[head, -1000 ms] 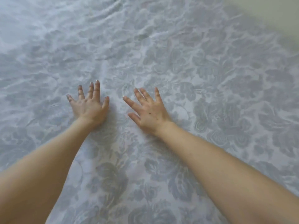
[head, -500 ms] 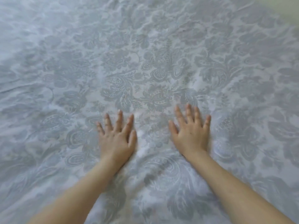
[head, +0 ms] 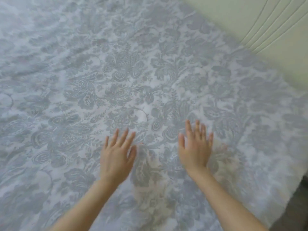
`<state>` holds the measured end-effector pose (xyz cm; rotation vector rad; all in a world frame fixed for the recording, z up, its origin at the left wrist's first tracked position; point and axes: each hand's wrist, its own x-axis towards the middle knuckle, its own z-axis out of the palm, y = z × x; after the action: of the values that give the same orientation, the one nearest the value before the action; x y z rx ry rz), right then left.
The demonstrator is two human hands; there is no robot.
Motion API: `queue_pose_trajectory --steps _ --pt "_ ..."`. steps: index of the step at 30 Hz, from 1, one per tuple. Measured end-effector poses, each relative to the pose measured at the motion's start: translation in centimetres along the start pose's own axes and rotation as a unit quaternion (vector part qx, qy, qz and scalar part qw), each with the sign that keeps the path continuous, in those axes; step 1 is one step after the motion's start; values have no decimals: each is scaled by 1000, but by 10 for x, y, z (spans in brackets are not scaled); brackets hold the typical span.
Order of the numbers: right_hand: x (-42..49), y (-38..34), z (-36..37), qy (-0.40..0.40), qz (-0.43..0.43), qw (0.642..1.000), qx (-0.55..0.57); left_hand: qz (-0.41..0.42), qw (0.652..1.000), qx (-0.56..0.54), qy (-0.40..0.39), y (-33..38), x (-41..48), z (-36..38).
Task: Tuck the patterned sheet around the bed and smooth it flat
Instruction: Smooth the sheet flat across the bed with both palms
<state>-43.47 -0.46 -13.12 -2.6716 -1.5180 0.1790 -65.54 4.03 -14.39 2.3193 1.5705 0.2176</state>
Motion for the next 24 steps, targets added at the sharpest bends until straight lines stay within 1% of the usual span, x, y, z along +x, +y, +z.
queue_pose_trajectory --steps 2,4,5,6,7,8,10,13,15,17,18,21,22,23,24 --pt "40 -49 1 -16 -128 992 11 -83 996 32 5 -7 39 -8" --pt "78 -74 10 -50 -226 973 -16 -111 991 73 -9 1 74 -3" --pt "98 -71 15 -67 -265 960 -55 -114 990 85 -17 9 91 2" --pt "118 -57 22 -82 -284 951 -94 -116 989 91 -29 21 109 10" --pt "137 -34 26 -90 -278 950 -113 -115 988 94 -43 35 127 22" --pt "154 -3 30 -87 -250 958 -113 -108 988 98 -60 55 144 36" --pt "176 74 32 -51 -187 976 -96 -64 986 123 -88 108 165 72" --pt "160 173 26 24 -120 990 -74 29 989 118 -87 191 156 116" --pt "136 219 19 30 -48 996 -70 81 987 101 -94 230 133 131" --pt "112 254 7 -3 18 997 -81 126 982 87 -112 263 100 136" --pt "102 270 -2 -22 49 995 -83 161 976 76 -122 282 80 138" --pt "81 300 -35 -76 142 984 -73 279 939 35 -196 334 26 141" --pt "81 304 -44 -84 157 982 -68 308 932 19 -191 342 23 138" --pt "88 304 -53 -71 152 984 -62 322 933 8 -159 345 31 136" --pt "102 298 -61 -44 116 991 -52 310 944 8 -116 346 46 132"
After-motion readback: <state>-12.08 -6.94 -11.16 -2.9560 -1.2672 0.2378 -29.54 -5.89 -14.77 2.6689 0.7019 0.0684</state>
